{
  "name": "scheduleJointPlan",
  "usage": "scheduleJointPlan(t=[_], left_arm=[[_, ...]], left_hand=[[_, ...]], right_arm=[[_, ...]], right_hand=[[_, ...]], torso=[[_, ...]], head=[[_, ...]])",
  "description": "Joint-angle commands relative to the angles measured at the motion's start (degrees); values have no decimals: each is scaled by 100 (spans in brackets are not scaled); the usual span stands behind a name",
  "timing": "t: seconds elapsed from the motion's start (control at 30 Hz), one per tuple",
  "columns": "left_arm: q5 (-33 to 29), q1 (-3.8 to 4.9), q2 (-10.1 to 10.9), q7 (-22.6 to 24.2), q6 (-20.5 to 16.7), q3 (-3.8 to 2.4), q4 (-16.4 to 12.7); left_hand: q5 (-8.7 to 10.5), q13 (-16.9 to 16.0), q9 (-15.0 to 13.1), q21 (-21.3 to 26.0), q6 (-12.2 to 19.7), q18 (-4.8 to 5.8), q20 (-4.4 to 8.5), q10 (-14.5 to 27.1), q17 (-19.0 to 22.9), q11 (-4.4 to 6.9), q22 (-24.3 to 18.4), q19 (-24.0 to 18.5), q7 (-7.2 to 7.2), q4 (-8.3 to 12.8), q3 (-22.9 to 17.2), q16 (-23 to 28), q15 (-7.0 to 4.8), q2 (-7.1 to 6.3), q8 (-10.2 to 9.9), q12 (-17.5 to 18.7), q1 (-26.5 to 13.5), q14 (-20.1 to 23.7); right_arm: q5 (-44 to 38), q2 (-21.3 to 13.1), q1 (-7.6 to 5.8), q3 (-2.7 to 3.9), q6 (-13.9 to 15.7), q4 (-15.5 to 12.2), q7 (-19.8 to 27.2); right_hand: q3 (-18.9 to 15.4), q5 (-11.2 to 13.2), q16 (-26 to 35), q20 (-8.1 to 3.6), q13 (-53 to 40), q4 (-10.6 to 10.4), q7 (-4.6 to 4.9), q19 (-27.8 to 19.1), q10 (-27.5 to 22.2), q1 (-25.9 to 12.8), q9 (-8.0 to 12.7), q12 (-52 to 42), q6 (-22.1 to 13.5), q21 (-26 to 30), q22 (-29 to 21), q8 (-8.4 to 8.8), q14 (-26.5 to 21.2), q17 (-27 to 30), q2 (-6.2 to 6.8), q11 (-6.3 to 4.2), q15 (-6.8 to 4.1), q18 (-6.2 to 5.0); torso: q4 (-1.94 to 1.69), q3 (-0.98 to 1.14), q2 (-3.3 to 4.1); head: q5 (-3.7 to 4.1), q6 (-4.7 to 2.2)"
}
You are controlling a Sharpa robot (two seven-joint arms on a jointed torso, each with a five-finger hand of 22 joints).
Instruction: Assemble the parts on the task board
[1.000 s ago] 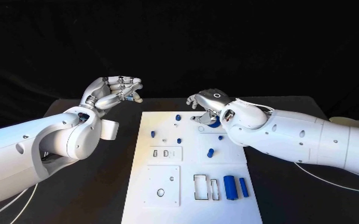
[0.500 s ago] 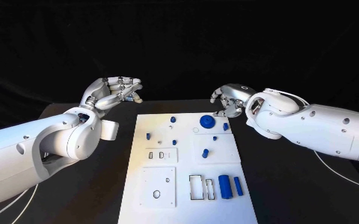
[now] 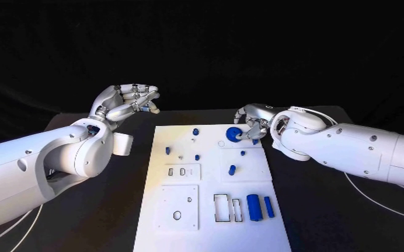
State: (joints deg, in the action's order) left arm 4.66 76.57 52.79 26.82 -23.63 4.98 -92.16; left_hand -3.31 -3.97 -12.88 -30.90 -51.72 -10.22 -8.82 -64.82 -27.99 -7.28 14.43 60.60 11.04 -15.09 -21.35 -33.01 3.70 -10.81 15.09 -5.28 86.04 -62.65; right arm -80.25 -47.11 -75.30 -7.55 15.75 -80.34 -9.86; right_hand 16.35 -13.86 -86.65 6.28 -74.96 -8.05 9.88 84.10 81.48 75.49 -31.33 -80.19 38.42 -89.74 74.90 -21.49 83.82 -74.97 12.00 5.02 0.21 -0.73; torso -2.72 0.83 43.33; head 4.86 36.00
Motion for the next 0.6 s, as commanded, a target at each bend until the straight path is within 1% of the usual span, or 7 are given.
scheduleJointPlan(t=[0.03, 0.17, 0.3, 0.53, 0.57, 0.6], left_arm=[[-25, 5, 4, 38, 101, -4, -18], [-25, 5, 11, 38, 104, -4, -23], [-25, 5, 17, 38, 105, -4, -24], [-25, 5, 32, 35, 104, -4, -25], [-25, 5, 33, 34, 104, -4, -26], [-25, 5, 34, 34, 104, -4, -25]], left_hand=[[30, -8, -10, -18, 43, -6, 12, -14, -8, -21, 7, -33, -2, 3, -29, -28, -11, 20, -27, 23, 26, 43], [30, -8, -10, -18, 43, -6, 12, -14, -8, -21, 7, -33, -2, 3, -29, -28, -11, 20, -27, 23, 26, 43], [30, -8, -10, -18, 43, -6, 12, -14, -8, -21, 7, -33, -2, 3, -29, -28, -11, 20, -27, 23, 26, 43], [30, -8, -10, -18, 43, -6, 12, -14, -8, -21, 7, -33, -2, 3, -29, -28, -11, 20, -27, 23, 26, 43], [30, -8, -10, -18, 43, -6, 12, -14, -8, -21, 7, -33, -2, 3, -29, -28, -11, 20, -27, 23, 26, 43], [30, -8, -10, -18, 43, -6, 12, -14, -8, -21, 7, -33, -2, 3, -29, -28, -11, 20, -27, 23, 26, 43]], right_arm=[[18, 64, 47, -4, -60, 63, -46], [6, 144, 96, -6, 16, 138, -57], [-5, 188, 118, -7, 51, 190, -69], [9, 220, 131, -7, 2, 264, -58], [11, 222, 132, -7, -9, 268, -56], [13, 223, 133, -7, -20, 272, -53]], right_hand=[[0, -19, -49, 40, -420, -40, 7, 590, 41, 41, -7, -28, -32, -26, 1510, -21, 466, -726, -30, -6, 43, 73], [5, -25, -59, 43, -424, -49, 9, 590, 40, 47, -9, -32, -38, -26, 1510, -30, 470, -748, -44, -4, 46, 73], [25, -62, -72, 48, -456, -72, 10, 590, 55, 55, -15, -60, -28, -26, 1510, -62, 474, -775, -69, -2, 50, 73], [81, -131, -102, 52, -530, -104, 4, 590, 103, 57, -22, -127, 19, -26, 1510, -119, 486, -843, -103, -6, 50, 73], [135, -211, -108, 51, -575, -125, -3, 590, 135, 50, -22, -168, 83, -26, 1510, -157, 487, -854, -129, -12, 47, 73], [155, -233, -111, 50, -581, -130, -6, 590, 138, 46, -18, -173, 100, -26, 1510, -163, 488, -860, -129, -13, 46, 73]], torso=[[-8, 16, 22], [-12, 17, 22], [-16, 13, 13], [1, 16, 15], [2, 17, 15], [2, 18, 14]], head=[[-8, 3], [-11, 14], [-25, 37], [-42, 65], [-45, 66], [-50, 71]])
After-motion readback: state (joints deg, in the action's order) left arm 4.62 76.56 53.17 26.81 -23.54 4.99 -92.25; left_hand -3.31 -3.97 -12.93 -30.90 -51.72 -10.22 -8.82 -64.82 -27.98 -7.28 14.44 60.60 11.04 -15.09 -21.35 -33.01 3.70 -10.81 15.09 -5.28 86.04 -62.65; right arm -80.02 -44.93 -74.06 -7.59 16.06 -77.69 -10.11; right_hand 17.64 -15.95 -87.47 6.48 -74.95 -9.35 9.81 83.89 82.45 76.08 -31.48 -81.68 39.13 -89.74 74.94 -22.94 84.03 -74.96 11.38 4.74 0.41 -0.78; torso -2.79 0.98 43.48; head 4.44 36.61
